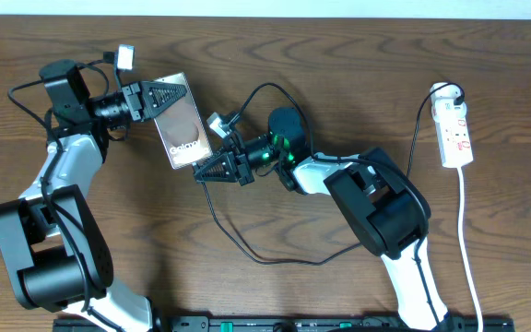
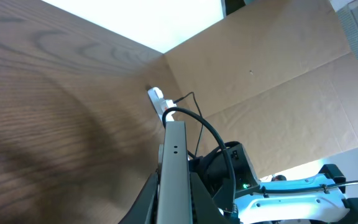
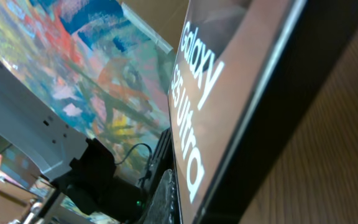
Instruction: Plug charger to phone and switch on socket
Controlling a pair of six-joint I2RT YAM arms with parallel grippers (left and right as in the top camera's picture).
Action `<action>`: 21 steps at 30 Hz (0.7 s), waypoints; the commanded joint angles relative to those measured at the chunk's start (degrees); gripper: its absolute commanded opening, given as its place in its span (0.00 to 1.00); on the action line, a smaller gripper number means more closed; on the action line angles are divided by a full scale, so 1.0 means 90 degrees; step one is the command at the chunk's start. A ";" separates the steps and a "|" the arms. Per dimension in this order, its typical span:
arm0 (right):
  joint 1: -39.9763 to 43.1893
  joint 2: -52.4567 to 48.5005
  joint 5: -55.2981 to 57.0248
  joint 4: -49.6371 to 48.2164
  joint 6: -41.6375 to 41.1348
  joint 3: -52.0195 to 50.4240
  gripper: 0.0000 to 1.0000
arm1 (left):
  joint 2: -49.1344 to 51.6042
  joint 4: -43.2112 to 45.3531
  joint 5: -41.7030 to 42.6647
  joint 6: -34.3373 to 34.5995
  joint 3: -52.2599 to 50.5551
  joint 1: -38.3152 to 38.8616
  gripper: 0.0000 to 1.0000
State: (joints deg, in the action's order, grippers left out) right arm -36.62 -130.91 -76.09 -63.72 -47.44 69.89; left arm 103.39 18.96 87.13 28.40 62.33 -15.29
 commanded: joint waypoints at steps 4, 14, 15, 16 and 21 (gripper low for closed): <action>0.0007 0.0012 0.0782 -0.0107 -0.0478 0.0073 0.01 | -0.0041 0.0002 0.0323 -0.0255 0.0075 0.0017 0.07; 0.0010 0.0012 0.1219 -0.0379 -0.0777 0.0073 0.01 | -0.0041 0.0000 0.0323 -0.0270 0.0075 0.0017 0.08; 0.0010 0.0012 0.1263 -0.0379 -0.0777 0.0073 0.01 | -0.0041 0.0000 0.0323 -0.0270 0.0075 0.0017 0.07; 0.0010 0.0012 0.1304 -0.0379 -0.0777 0.0073 0.01 | -0.0041 0.0000 0.0323 -0.0270 0.0075 0.0017 0.07; 0.0019 0.0012 0.1528 -0.0481 -0.0945 0.0073 0.01 | -0.0041 0.0000 0.0323 -0.0270 0.0075 0.0017 0.08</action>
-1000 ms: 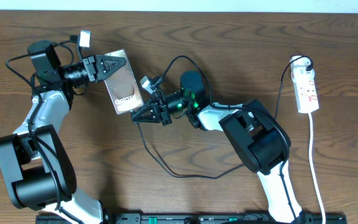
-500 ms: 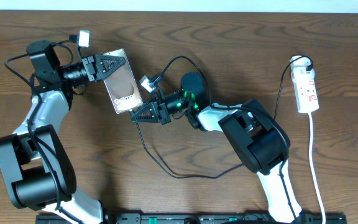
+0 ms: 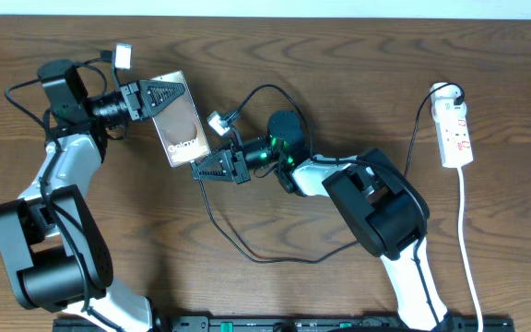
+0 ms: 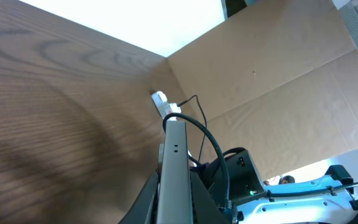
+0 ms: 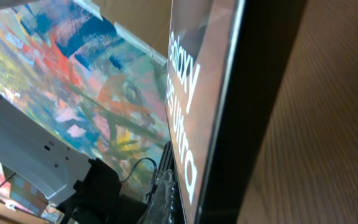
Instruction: Plug charger to phone and switch on socket
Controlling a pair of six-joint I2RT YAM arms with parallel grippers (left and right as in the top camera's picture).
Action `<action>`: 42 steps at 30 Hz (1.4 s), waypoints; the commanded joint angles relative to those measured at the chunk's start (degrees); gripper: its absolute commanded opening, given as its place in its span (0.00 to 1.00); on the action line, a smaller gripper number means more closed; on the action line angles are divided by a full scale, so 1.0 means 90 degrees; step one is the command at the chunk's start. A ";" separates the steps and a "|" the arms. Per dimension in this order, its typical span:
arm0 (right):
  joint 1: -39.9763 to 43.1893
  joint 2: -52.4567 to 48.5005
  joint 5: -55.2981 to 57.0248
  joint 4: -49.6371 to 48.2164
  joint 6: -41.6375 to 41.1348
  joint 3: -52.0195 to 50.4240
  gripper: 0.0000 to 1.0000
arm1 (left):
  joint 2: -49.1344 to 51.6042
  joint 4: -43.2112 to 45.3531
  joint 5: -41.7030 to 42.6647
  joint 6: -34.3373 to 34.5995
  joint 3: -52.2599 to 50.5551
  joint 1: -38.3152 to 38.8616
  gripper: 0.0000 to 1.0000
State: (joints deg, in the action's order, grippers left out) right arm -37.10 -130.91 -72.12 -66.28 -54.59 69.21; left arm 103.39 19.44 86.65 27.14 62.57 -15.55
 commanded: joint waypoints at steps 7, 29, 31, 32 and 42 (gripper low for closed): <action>0.0075 0.0012 0.1214 -0.0406 -0.0248 0.0148 0.01 | -0.0041 -0.0056 0.0376 -0.0129 0.0046 0.0046 0.07; 0.0068 0.0012 0.0641 -0.0396 -0.0270 0.0148 0.99 | -0.0041 -0.0095 0.0369 -0.0131 0.0046 0.0039 0.08; 0.0070 0.0012 0.0636 -0.0396 -0.0323 0.0148 0.99 | -0.0041 -0.0095 0.0369 -0.0131 0.0046 0.0036 0.07; 0.0078 0.0012 0.0639 -0.0401 -0.0396 0.0148 0.99 | -0.0041 -0.0095 0.0367 -0.0134 0.0046 0.0024 0.08; 0.0585 0.0012 0.0610 -0.0391 -0.1171 0.0148 0.99 | -0.0041 -0.0148 -0.0019 0.0372 0.0046 -0.0760 0.07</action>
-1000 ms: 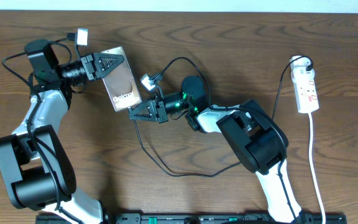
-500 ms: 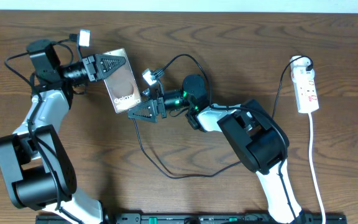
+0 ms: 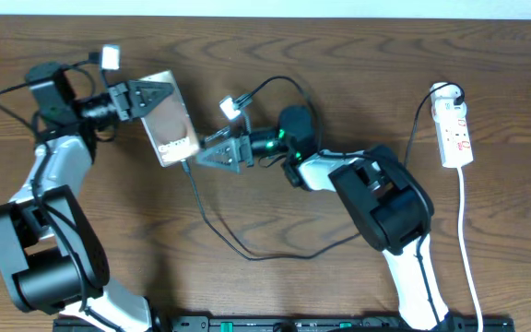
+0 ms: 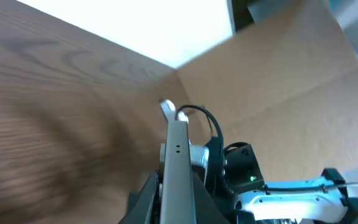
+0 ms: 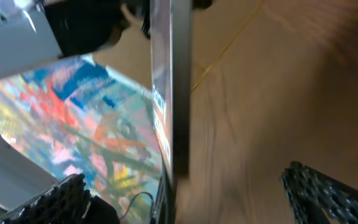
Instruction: Plug charger to phone and switch on socket
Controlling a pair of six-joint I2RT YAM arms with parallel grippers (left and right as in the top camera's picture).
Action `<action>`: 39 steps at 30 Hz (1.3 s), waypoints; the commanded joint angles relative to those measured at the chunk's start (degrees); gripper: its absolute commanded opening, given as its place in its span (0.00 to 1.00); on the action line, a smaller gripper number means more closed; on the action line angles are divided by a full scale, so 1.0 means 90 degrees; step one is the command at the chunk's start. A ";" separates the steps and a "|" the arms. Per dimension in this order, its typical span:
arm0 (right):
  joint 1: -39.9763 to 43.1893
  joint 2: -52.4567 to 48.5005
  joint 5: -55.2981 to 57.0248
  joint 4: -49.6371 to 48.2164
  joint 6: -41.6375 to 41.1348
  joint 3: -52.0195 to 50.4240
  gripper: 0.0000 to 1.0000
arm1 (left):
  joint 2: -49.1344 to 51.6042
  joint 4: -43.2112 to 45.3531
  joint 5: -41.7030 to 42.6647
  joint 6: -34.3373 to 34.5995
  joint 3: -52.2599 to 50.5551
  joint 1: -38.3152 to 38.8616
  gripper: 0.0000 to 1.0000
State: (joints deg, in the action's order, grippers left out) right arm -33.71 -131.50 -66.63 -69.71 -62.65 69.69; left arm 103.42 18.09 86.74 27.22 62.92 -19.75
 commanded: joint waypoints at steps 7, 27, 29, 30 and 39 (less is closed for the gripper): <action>0.0478 0.0087 0.0287 0.1161 0.0112 0.0097 0.99 | -0.0044 0.0002 -0.0046 0.0537 0.0007 -0.0512 0.07; 0.0850 0.2800 0.3534 0.7939 0.3730 0.0104 0.99 | -0.0044 0.0000 -0.0053 0.0529 -0.0005 -0.0505 0.07; 0.0879 0.3160 0.4155 0.8570 0.3835 0.0104 0.99 | -0.0044 -0.0049 -0.0165 0.0527 -0.0041 -0.0505 0.07; 0.0879 0.3293 0.4435 0.8803 0.3837 0.0104 0.99 | -0.0044 -0.0148 -0.0306 0.0503 -0.0083 -0.0493 0.07; 0.0879 0.4172 0.5683 0.9955 0.4007 0.0104 0.99 | -0.0041 -0.1574 -0.1727 -0.0202 -0.0408 -0.0257 0.07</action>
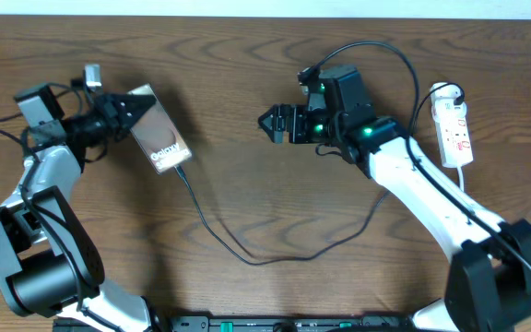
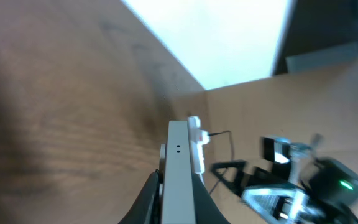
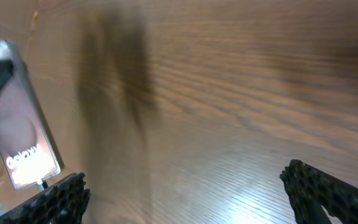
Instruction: Plug charger to phone and switch on socket
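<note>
A phone [image 1: 155, 138] with "Galaxy" on its screen is held off the table at the left, and my left gripper [image 1: 129, 112] is shut on its upper end. The left wrist view shows the phone [image 2: 179, 177] edge-on between the fingers. The black charger cable [image 1: 247, 262] meets the phone's lower edge and loops across the table toward the white power strip [image 1: 456, 129] at the far right. My right gripper [image 1: 279, 123] hangs open and empty over mid-table, well right of the phone [image 3: 18, 140]. Its fingers [image 3: 325, 186] stand wide apart.
The cable's slack [image 1: 376, 207] lies in a wide loop in front of and under the right arm. Another stretch arcs over the right wrist [image 1: 390, 51] to the plug on the strip. The strip's white lead [image 1: 468, 249] runs down the right edge.
My right gripper was open right beside the phone's lower end and is now far to the right over mid-table. The left gripper has shifted the phone slightly left, cable still attached.
The left gripper held the phone throughout. At the two oldest moments my right gripper was pressed close to the phone's lower end, where the cable ends. Then it stood open beside the phone with the cable joined to it. Now it is withdrawn.
</note>
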Controlling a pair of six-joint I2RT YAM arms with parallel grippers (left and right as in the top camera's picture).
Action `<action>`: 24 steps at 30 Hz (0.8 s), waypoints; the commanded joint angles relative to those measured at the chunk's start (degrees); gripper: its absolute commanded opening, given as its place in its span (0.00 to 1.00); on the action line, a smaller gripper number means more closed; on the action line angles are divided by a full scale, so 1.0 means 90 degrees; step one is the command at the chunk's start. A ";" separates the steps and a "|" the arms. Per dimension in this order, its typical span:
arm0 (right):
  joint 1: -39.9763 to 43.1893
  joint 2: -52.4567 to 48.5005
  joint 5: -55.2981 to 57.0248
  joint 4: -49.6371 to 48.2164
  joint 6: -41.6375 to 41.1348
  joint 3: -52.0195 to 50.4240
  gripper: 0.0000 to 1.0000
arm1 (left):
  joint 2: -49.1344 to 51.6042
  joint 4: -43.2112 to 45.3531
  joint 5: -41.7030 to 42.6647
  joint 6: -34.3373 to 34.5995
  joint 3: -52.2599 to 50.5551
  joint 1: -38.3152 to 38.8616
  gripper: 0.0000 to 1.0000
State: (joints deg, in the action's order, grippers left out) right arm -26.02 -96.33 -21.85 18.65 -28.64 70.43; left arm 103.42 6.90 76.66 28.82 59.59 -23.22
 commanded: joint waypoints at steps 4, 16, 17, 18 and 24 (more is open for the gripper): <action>0.0024 0.0311 0.0967 0.0386 0.0243 0.0019 0.99 | -0.0041 -0.1059 -0.1479 -0.0437 -0.0041 0.0291 0.08; 0.0024 0.0311 0.0962 0.0508 0.0240 0.0019 0.99 | -0.0041 -0.2339 -0.2776 -0.1144 -0.0063 0.0702 0.07; 0.0024 0.0311 0.0962 0.0510 0.0240 0.0019 0.99 | -0.0041 -0.2390 -0.2873 -0.1156 -0.0073 0.0726 0.08; 0.0024 0.0311 0.0962 0.0515 0.0240 0.0019 0.99 | -0.0041 -0.2433 -0.2968 -0.1154 -0.0092 0.0743 0.07; 0.0024 0.0311 0.0964 0.0588 0.0238 0.0019 0.99 | -0.0041 -0.2426 -0.3271 -0.1149 -0.0406 0.0782 0.08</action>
State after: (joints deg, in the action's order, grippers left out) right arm -26.02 -94.24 -13.80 23.59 -27.55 70.43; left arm 103.42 -14.74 49.34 19.35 57.63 -16.32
